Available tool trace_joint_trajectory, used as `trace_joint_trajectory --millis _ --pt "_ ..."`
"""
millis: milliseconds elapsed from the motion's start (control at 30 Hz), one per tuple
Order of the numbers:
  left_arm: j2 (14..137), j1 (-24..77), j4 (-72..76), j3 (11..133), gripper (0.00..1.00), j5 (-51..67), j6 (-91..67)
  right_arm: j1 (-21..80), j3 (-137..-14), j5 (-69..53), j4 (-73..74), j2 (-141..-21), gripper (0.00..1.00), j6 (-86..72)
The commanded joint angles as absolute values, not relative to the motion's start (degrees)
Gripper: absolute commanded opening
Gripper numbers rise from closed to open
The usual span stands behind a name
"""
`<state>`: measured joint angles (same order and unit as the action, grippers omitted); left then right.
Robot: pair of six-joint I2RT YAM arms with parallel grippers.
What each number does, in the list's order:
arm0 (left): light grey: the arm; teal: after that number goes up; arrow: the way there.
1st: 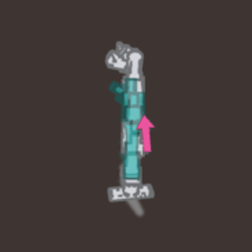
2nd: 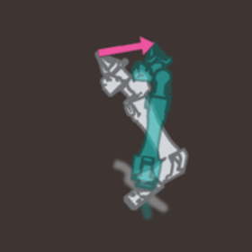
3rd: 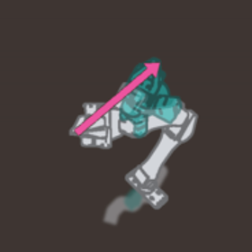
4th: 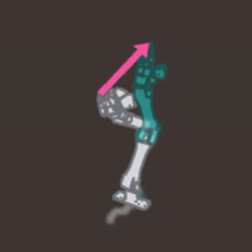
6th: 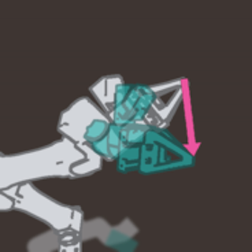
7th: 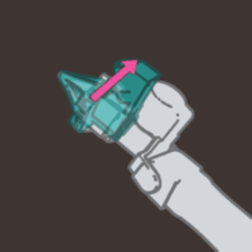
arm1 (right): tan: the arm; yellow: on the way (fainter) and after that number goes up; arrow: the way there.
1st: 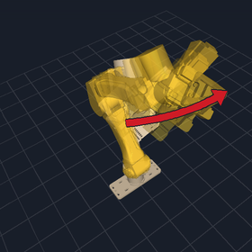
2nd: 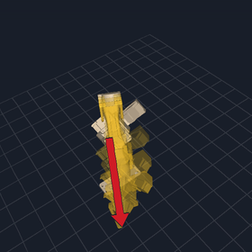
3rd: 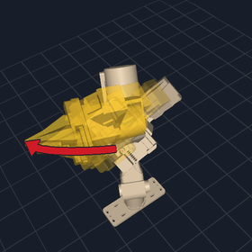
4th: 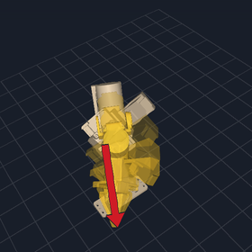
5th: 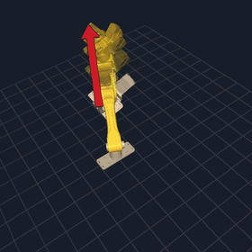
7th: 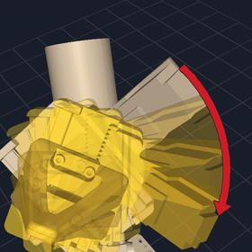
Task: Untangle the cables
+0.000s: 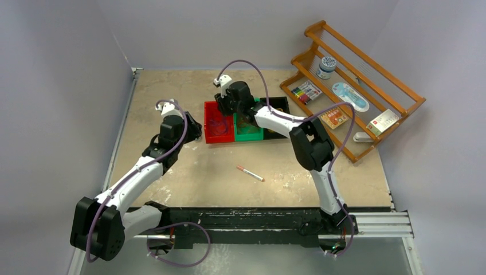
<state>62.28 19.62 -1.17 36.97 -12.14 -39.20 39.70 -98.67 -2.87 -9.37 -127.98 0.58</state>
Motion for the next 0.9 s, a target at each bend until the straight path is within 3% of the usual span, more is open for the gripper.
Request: trace_joint_trajectory --millis 0,233,433,633,867 --pt "62.57 19.33 0.78 39.29 0.48 -11.63 -37.80 39.64 -96.25 -5.19 -15.28 -119.00 0.40 -0.18" --pt "62.99 19.29 0.63 39.67 0.48 -11.72 -37.58 39.55 -89.39 -6.00 -16.63 -111.18 0.48 1.87" --pt "63.06 19.28 -0.16 40.73 0.48 -12.33 -36.76 39.55 -83.80 -14.76 -17.18 -106.47 0.53 5.14" --pt "62.31 19.29 -1.55 41.57 0.48 -12.72 -36.52 39.55 -84.77 -26.51 -11.40 -108.28 0.54 10.76" --pt "55.85 19.30 -6.90 42.45 0.47 -20.95 -36.27 39.63 -86.28 -27.13 -11.98 -112.85 0.55 9.87"
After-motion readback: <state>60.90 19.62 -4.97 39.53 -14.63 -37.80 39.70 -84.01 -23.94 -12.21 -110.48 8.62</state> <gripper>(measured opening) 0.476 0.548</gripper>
